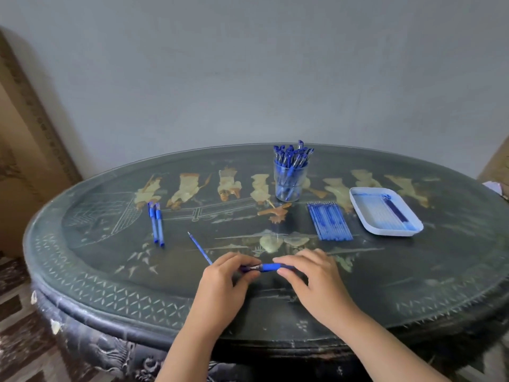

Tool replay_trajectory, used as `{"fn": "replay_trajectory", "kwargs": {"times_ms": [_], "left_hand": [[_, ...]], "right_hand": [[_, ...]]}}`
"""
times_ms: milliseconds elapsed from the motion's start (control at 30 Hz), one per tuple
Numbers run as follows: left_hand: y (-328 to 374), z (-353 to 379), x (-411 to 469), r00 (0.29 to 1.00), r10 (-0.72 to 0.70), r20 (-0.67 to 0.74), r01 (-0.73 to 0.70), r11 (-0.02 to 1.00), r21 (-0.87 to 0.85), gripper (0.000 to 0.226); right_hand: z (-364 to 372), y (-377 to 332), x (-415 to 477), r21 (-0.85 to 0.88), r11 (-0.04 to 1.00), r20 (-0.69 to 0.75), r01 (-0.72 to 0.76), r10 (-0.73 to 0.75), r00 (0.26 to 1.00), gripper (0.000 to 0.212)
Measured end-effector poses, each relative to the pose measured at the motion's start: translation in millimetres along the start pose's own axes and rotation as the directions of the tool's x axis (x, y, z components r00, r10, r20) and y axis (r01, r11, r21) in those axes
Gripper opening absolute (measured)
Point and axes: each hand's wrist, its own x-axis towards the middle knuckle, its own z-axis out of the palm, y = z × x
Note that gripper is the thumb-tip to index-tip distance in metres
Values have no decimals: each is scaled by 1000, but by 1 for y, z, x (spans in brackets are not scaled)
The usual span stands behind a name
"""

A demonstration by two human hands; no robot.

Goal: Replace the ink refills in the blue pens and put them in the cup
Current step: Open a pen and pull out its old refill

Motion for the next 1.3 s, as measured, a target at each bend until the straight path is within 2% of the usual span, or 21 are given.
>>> {"fn": "replay_trajectory", "kwargs": {"times_ms": [233, 367, 567, 800, 1000, 1233, 1267, 1300], "left_hand": [[1, -1, -1, 998, -28, 63, 29, 1000, -10, 15], [3, -2, 0, 991, -104, 88, 105, 994, -10, 8], [5, -6, 2, 973, -166, 158, 175, 983, -47, 22], [5, -9, 4, 952, -212, 222, 228, 972, -49, 16], [7, -12, 6, 930, -230, 286, 260, 963, -70, 25], [9, -16, 7, 902, -275, 332, 343, 925, -164, 31], [7, -18, 7, 902, -302, 307, 373, 905, -204, 33], [6, -21, 7, 898, -346, 271, 422, 851, -313, 36]], "right_hand": [[7, 3, -1, -1, 1000, 24, 24, -24, 999, 23], [10, 5, -2, -22, 998, -2, 61, -61, 998, 17], [11, 6, -3, -36, 994, -9, 103, -104, 995, 14], [10, 4, -3, -93, 985, -37, 143, -147, 988, 14], [10, 3, -4, -98, 982, -49, 159, -164, 985, 13], [8, 2, -5, -106, 978, -70, 178, -186, 980, 13], [7, 5, -4, -101, 983, -95, 153, -163, 982, 14], [4, 8, -2, -77, 992, -134, 102, -112, 985, 16]]}}
